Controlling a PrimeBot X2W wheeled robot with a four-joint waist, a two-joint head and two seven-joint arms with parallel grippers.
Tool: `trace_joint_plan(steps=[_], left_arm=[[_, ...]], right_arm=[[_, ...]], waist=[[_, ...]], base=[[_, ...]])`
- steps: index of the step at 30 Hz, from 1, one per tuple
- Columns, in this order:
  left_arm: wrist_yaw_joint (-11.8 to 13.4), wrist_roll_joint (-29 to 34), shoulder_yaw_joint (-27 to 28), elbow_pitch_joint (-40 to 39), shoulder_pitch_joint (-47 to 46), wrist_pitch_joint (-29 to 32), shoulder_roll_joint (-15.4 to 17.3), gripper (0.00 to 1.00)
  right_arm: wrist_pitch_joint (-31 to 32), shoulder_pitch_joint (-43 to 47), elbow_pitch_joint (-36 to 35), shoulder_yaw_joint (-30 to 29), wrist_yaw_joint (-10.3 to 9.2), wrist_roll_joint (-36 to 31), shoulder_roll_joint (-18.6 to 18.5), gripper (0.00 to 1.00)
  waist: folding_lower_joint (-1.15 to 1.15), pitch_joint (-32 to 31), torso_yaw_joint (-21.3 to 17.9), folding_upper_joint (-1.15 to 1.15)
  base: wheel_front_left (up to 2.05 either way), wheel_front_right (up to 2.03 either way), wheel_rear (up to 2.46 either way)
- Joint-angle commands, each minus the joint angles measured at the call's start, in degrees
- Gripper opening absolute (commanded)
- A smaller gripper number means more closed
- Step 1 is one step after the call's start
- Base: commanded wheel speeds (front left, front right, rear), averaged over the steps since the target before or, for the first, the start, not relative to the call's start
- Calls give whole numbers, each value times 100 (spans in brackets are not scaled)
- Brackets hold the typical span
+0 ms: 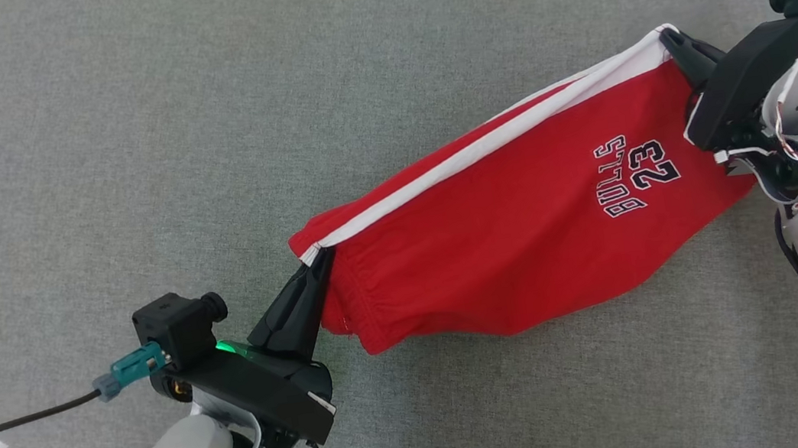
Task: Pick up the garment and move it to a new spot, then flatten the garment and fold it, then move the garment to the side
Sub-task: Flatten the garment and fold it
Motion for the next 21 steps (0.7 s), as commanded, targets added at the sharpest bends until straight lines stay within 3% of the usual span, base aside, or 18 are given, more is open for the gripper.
trace_joint_plan(steps=[1,4,5,6,7,8,16,21], left_arm=[[11,-44,-48,79,-68,-19,-15,0],[11,-81,-185,182,-132,-19,18,0],[11,-56,-151,196,-164,-19,23,29],[11,-44,-106,213,-153,-19,7,75],[11,-35,-95,229,-119,-19,-15,100],[11,-22,-85,251,-82,-19,-27,100],[11,449,283,405,313,-19,-122,100],[11,1231,1335,409,863,-19,-355,100]], right_arm=[[-97,-94,105,92,-16,-2,0,0],[-187,-180,277,222,-17,-3,-14,0],[-213,-201,332,250,-16,21,-18,0],[-275,-214,375,284,-17,36,-24,31],[-317,-210,400,336,-17,63,-17,89],[-355,-193,433,387,-17,92,-17,100],[-743,165,430,770,-17,407,-164,100],[-1034,611,292,1071,-17,630,-445,100]], waist=[[-1,32,7,-1],[-1,13,-25,-1],[-1,2,-34,-1],[-1,-17,-45,-1],[-1,-40,-56,-1],[-1,-77,-67,-1],[-1,-514,-111,-1],[-1,-858,-147,-1]], base=[[0,0,0],[0,0,0],[0,0,0],[0,0,0],[0,0,0],[0,0,0],[0,0,0],[0,0,0]])
